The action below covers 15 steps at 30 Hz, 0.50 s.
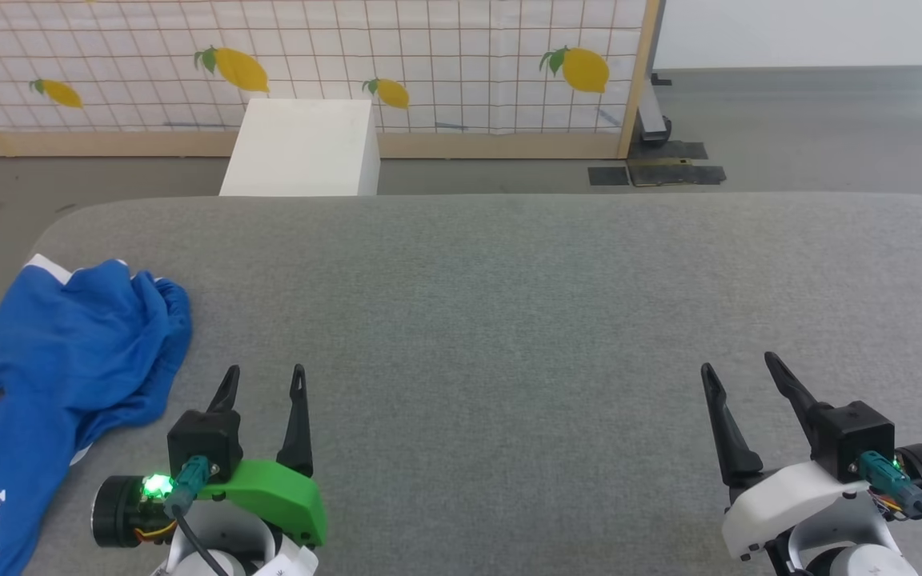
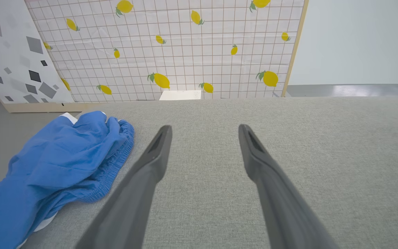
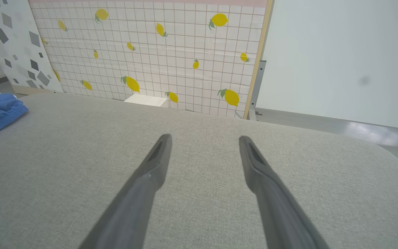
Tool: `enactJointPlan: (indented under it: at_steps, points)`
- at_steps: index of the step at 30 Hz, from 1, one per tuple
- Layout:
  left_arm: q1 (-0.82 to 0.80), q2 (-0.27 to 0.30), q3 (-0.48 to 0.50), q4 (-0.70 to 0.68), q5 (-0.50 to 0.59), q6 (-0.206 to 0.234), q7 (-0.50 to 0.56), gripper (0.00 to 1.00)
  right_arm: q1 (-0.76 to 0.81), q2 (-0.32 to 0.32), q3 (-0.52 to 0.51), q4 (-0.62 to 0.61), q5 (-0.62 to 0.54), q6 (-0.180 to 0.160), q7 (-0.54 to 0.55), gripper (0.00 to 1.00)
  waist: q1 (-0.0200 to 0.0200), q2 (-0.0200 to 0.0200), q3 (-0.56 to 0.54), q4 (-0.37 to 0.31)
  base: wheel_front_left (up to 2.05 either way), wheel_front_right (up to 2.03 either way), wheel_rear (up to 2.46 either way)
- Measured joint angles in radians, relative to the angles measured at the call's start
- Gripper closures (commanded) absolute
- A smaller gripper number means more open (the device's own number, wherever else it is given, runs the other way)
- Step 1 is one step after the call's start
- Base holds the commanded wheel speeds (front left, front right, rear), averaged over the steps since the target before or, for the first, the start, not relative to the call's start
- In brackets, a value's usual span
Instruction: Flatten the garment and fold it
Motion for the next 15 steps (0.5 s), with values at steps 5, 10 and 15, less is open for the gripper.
enactJointPlan:
  at_steps: [5,10,15]
  points:
    - [-0.004,0.001,-0.005,0.009,-0.008,0.001,-0.010,0.00,0.000,0.000,0.002,0.004,0.007,0.000,-0.008,0.00,0.0000,0.0000,0.000,0.020,0.00,0.00,0.00]
    - [-0.006,0.002,-0.011,0.015,-0.011,0.009,-0.023,0.00,0.000,0.000,0.004,0.010,0.009,0.000,-0.017,0.00,0.0000,0.0000,0.001,0.049,0.00,0.00,0.00]
    - [-0.008,0.004,-0.019,0.020,-0.018,0.016,-0.031,0.00,-0.001,0.000,0.004,0.013,0.010,0.000,-0.026,0.00,0.0000,0.0000,0.001,0.083,0.00,0.00,0.00]
